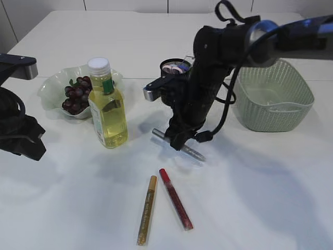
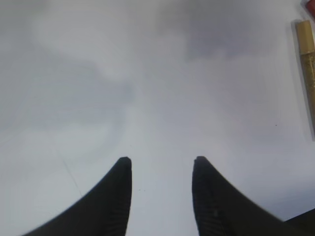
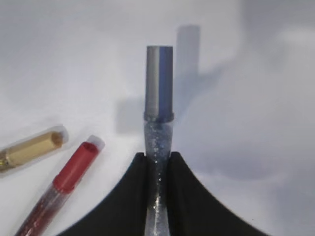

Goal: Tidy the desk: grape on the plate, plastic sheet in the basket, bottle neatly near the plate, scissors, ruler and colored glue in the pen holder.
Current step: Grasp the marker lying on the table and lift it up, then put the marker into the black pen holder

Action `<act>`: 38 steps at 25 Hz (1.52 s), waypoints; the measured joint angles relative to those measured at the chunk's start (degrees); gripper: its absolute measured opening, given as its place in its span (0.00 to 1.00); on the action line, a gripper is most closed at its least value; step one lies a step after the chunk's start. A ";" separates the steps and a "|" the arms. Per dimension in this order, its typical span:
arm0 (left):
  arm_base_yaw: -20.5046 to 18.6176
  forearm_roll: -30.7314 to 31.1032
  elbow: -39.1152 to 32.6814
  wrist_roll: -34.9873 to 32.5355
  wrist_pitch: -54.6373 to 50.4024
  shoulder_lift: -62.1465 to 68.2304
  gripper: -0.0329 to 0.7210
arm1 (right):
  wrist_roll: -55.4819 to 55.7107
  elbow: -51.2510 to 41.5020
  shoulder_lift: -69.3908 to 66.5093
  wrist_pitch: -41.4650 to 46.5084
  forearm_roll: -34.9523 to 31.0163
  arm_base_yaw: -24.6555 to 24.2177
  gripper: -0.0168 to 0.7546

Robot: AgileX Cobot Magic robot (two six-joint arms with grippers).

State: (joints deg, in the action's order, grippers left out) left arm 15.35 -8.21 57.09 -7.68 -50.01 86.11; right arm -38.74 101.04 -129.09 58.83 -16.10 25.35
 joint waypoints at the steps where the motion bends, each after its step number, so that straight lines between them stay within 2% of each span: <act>1: 0.00 0.00 0.00 0.00 0.04 0.00 0.44 | -0.36 0.00 0.54 0.61 -1.14 -0.88 0.15; 5: 0.00 0.00 0.00 0.00 0.04 0.00 0.44 | -4.61 0.00 3.20 1.07 -10.38 -5.93 0.15; 13: 0.00 -2.41 0.00 0.00 0.13 0.00 0.44 | -23.24 0.00 5.66 0.50 -40.23 -15.69 0.15; 25: 0.00 -3.26 0.00 0.00 0.26 0.00 0.44 | -61.00 0.00 5.66 -13.64 -81.45 -16.97 0.15; 30: 0.00 -3.65 0.00 0.00 0.26 0.00 0.44 | -72.19 2.14 3.24 -17.44 -85.29 -16.97 0.15; 38: 0.00 -4.10 0.00 0.00 0.26 0.00 0.44 | -73.83 12.78 -6.96 -17.83 -85.43 -16.97 0.15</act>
State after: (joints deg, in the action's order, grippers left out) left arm 15.35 -12.31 57.09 -7.68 -49.75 86.11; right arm -112.57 113.82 -136.05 41.00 -101.53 8.38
